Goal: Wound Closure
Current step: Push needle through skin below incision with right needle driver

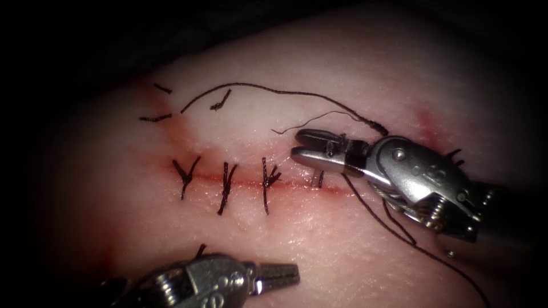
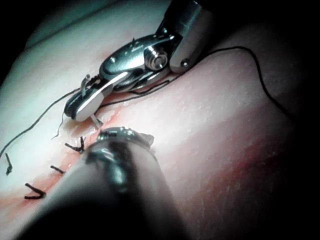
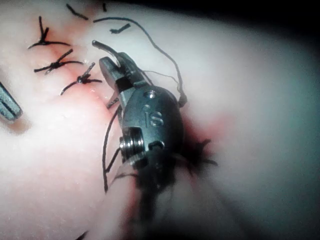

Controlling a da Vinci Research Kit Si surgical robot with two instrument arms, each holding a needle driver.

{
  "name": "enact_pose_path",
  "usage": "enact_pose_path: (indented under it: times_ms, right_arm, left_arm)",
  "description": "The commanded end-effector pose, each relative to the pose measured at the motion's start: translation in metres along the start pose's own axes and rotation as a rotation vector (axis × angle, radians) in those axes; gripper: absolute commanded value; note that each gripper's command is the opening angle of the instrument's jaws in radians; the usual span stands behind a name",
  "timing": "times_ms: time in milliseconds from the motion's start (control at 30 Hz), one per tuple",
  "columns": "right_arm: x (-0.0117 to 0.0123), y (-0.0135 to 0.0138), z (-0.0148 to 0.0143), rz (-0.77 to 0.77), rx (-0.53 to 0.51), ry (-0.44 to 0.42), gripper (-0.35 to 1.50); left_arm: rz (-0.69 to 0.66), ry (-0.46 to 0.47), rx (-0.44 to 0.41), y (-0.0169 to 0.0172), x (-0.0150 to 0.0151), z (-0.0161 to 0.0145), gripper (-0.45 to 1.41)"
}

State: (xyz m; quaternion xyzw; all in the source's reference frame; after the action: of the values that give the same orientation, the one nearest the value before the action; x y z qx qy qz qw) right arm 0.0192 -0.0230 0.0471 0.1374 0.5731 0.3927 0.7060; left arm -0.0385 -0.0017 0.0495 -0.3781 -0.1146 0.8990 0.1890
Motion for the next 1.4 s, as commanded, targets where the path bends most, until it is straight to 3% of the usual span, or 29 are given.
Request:
enact_pose_path:
  times_ms: [33,533,767,900,1133,1400]
  right_arm:
    - [0.0007,0.0001,0.0013,0.023,0.008,0.002,-0.35]
    - [0.0008,0.0005,0.0013,0.144,0.063,-0.037,-0.35]
    - [0.0021,0.0022,0.0014,0.227,0.093,-0.043,-0.35]
    - [0.0022,0.0027,0.0017,0.291,0.100,-0.044,-0.35]
    - [0.0017,0.0024,0.0022,0.455,0.122,-0.028,-0.35]
    - [0.0012,0.0018,0.0030,0.654,0.062,-0.055,-0.35]
  left_arm:
    - [0.001,0.005,0.000,-0.0008,0.0006,0.0008,-0.30]
    - [0.002,0.005,0.008,-0.0042,-0.0018,0.0033,-0.40]
    - [0.025,-0.024,-0.036,-0.0024,-0.0040,0.0057,-0.40]
    - [0.024,-0.024,-0.037,-0.0021,-0.0038,0.0054,-0.40]
    - [0.021,-0.024,-0.039,-0.0020,-0.0034,0.0052,-0.40]
    - [0.024,-0.026,-0.036,-0.0016,-0.0037,0.0052,-0.40]
